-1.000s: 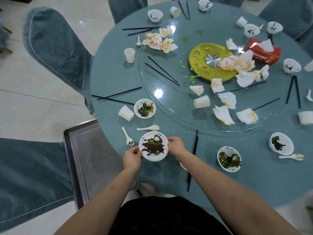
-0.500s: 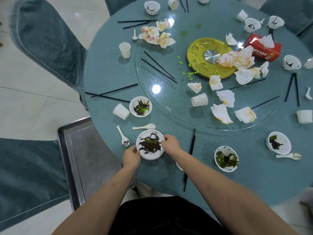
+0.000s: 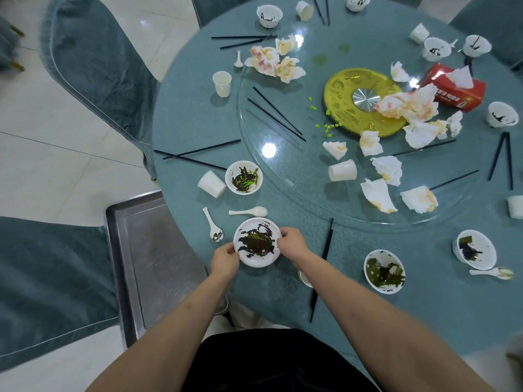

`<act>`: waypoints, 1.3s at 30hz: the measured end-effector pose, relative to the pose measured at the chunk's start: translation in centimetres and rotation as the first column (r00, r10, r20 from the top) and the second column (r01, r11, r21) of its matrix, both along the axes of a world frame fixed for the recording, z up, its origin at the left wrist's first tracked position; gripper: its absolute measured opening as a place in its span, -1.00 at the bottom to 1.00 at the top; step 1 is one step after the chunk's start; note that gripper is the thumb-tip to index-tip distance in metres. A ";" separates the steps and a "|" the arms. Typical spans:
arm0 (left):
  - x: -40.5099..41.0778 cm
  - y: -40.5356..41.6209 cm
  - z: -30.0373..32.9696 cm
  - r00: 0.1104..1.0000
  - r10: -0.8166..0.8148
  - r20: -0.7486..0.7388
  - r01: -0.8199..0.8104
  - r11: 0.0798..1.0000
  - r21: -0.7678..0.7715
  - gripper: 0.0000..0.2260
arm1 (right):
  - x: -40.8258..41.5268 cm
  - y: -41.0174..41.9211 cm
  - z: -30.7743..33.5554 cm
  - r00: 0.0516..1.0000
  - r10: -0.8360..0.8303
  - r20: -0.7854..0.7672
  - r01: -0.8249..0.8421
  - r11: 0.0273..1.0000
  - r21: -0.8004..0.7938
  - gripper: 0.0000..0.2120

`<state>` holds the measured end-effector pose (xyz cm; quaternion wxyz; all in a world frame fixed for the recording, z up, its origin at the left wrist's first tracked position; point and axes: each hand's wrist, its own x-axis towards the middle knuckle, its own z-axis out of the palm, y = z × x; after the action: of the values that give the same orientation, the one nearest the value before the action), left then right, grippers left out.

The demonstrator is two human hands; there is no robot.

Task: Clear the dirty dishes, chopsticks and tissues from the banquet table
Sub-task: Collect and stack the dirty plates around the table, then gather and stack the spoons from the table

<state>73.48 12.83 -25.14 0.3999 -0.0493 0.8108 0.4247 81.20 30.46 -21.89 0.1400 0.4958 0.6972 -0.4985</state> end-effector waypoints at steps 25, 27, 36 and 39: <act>0.2 -1.5 2.9 0.995 0.073 0.072 -0.079 0.993 0.087 -0.72 | -0.3 0.7 -1.1 1.000 -0.014 0.010 0.013 0.994 0.108 -0.88; -0.2 -1.7 2.6 0.994 0.078 0.072 -0.084 0.994 0.076 -0.75 | -0.9 0.8 -1.2 1.000 -0.014 -0.004 0.014 0.990 0.138 -0.91; -1.3 -1.1 3.7 0.934 0.330 0.137 -0.349 0.925 0.152 -0.67 | -5.2 1.7 -2.3 0.993 0.036 -0.108 -0.009 0.970 0.241 -0.85; -1.7 -1.2 3.7 0.914 0.375 0.157 -0.398 0.902 0.169 -0.71 | -6.6 2.0 -2.9 0.992 0.079 -0.094 -0.052 0.965 0.257 -0.80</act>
<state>71.81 11.64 -21.46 0.3586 -0.1950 0.7130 0.5700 74.56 32.48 -24.79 0.0555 0.4599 0.7776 -0.4251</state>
